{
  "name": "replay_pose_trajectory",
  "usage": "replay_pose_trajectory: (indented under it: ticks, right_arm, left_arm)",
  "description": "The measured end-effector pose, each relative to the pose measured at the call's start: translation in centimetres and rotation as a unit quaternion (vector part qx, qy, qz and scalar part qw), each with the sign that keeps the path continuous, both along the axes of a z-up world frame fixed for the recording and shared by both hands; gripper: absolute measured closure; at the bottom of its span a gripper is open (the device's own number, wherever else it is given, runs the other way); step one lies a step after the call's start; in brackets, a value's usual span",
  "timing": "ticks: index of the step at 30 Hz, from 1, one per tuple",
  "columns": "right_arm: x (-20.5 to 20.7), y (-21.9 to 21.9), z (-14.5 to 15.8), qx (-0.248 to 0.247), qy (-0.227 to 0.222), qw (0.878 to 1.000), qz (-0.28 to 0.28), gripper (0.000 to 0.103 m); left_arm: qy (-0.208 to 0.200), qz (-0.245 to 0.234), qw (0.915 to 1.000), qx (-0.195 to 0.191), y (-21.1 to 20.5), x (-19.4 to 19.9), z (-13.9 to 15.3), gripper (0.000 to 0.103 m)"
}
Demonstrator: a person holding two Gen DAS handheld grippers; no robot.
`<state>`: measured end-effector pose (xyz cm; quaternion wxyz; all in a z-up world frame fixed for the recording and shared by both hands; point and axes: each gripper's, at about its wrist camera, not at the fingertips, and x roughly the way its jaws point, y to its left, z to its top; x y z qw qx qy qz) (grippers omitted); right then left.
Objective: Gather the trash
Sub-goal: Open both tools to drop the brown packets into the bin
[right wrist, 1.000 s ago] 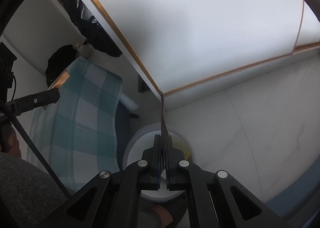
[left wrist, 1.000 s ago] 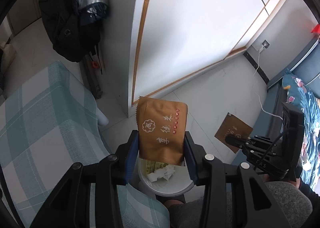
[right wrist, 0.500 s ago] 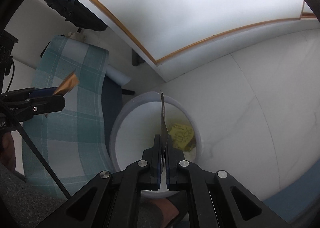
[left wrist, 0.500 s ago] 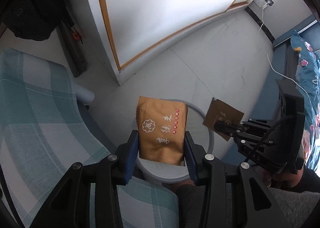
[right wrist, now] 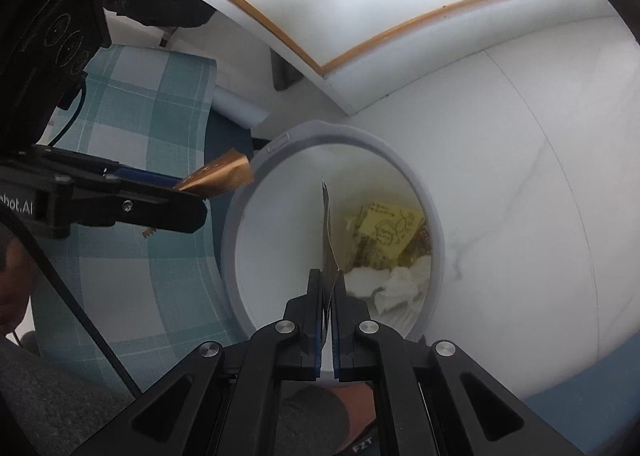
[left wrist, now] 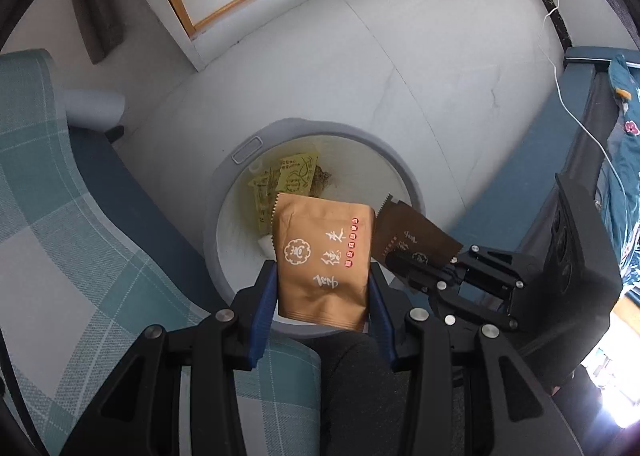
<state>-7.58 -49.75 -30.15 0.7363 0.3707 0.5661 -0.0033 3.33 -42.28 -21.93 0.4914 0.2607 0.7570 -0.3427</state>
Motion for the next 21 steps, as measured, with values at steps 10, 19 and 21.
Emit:
replay_pose_trajectory:
  ticks: [10,19,21]
  right_arm:
    - [0.1,1.5,-2.0,0.036,0.026,0.999,0.004,0.097]
    - [-1.1,0.6,-1.1,0.035,0.029,0.999,-0.009,0.088]
    - [-1.5,0.1,-0.7,0.033,0.027,0.999,-0.017,0.083]
  left_arm:
    - [0.009,0.009,0.9994,0.032,-0.5,-0.2,-2.1,0.050]
    - [0.008,0.037,0.9985,0.039,0.2,0.9,-2.5,0.026]
    - [-0.002,0.034,0.9987,0.038,0.1,1.1,-1.8,0.023]
